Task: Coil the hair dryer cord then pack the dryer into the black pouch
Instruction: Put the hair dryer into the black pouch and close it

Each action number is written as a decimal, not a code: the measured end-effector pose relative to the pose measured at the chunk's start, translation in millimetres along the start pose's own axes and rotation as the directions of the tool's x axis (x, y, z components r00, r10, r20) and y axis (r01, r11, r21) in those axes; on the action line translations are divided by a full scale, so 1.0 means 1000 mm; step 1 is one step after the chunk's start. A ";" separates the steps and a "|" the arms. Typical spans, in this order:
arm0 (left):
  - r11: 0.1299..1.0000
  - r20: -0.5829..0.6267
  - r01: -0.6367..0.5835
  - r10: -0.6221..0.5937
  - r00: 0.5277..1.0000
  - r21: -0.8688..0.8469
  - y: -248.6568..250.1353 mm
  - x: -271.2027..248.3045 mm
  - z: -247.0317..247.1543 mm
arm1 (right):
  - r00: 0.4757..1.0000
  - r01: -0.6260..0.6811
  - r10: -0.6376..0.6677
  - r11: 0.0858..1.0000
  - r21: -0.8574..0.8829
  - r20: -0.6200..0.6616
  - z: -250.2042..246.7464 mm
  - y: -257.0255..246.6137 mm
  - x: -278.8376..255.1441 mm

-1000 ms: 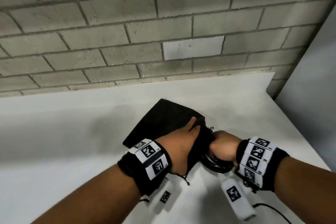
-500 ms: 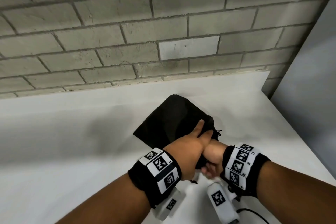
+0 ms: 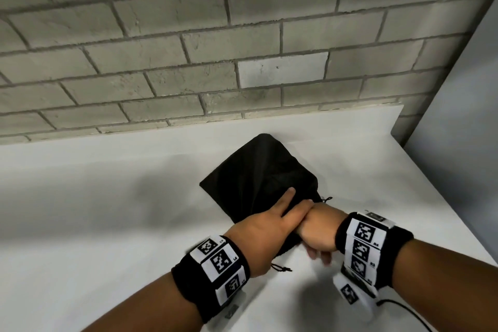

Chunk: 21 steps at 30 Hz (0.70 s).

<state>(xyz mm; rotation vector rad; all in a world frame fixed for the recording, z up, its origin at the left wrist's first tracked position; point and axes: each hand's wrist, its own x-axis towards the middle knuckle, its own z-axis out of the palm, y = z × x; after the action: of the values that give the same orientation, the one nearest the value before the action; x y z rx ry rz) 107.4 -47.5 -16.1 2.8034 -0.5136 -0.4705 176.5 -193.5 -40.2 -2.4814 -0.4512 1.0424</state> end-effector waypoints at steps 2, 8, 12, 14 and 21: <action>0.994 0.016 0.017 -0.019 1.000 0.104 -0.001 -0.003 0.002 | 0.992 0.036 -0.074 0.941 -0.335 -0.103 -0.011 0.009 -0.003; 0.875 0.105 -0.063 0.014 0.994 0.480 -0.022 -0.024 0.017 | 0.978 -0.124 -0.041 0.670 -0.732 -0.203 -0.054 0.025 -0.016; 0.824 -0.011 0.022 -0.019 1.000 0.566 -0.038 -0.027 0.011 | 0.955 -0.116 -0.166 0.547 -0.829 -0.244 -0.070 0.023 -0.016; 0.816 -0.060 0.064 -0.036 0.998 0.574 -0.042 -0.028 -0.004 | 0.924 -0.102 -0.259 0.543 -0.833 -0.282 -0.076 0.022 -0.017; 0.920 -0.110 0.110 -0.074 0.991 0.375 -0.044 -0.030 -0.064 | 0.735 0.019 -0.470 0.735 -0.678 -0.489 -0.106 0.013 -0.036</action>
<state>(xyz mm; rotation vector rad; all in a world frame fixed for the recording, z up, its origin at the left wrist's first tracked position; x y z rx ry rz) 116.8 15.4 36.8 3.2164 -0.5000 -0.2783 231.7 -246.8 42.3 -2.9943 -1.0227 -0.1814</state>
